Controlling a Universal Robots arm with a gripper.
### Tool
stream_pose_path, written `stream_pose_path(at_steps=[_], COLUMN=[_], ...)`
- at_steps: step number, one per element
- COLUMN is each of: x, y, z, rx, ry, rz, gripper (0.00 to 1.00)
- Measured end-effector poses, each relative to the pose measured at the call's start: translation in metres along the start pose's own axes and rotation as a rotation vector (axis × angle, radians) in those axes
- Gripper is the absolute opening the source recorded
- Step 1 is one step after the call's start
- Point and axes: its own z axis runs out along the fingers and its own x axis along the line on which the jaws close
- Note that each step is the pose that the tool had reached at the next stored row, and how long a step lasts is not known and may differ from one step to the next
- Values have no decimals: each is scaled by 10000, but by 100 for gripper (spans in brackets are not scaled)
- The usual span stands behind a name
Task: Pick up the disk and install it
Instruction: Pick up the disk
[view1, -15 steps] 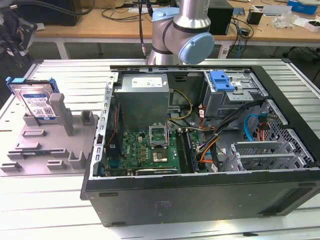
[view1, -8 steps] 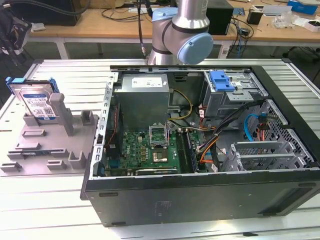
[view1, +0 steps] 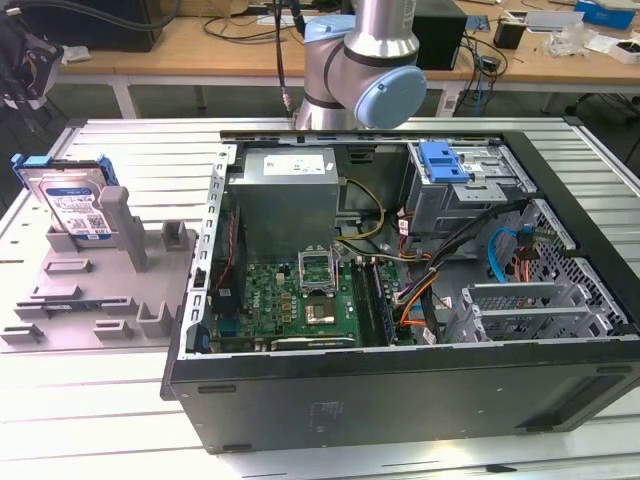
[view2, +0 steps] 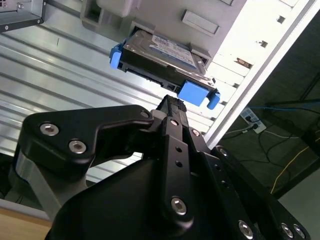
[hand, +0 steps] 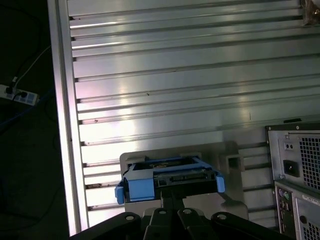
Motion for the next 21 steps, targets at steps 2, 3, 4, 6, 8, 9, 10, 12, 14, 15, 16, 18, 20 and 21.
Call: stream_pose_path(at_steps=[2,3,4,6,8,9,10,12,14,15,16,18,20,21], x=[0,0,0,0,0,0,0,1,0,0,1,1,2,4], y=[0,0,0,0,0,0,0,1,1,1,2,4,16,20], z=[0,0,0,0,0,0,0,1,1,1,0,1,1,1], rx=[1,1,2,2,3,3,2,-3,-8,-11,-12,-16,-20,-22], ry=[0,0,0,-1,0,0,2,22,49,68,85,144,266,305], rz=[0,1,1,1,1,-2,-46,-256,-518,-674,-796,-1122,-1652,-1807], gripper=[11,11,11,11,11,11,11,11,11,11,11,11,11,11])
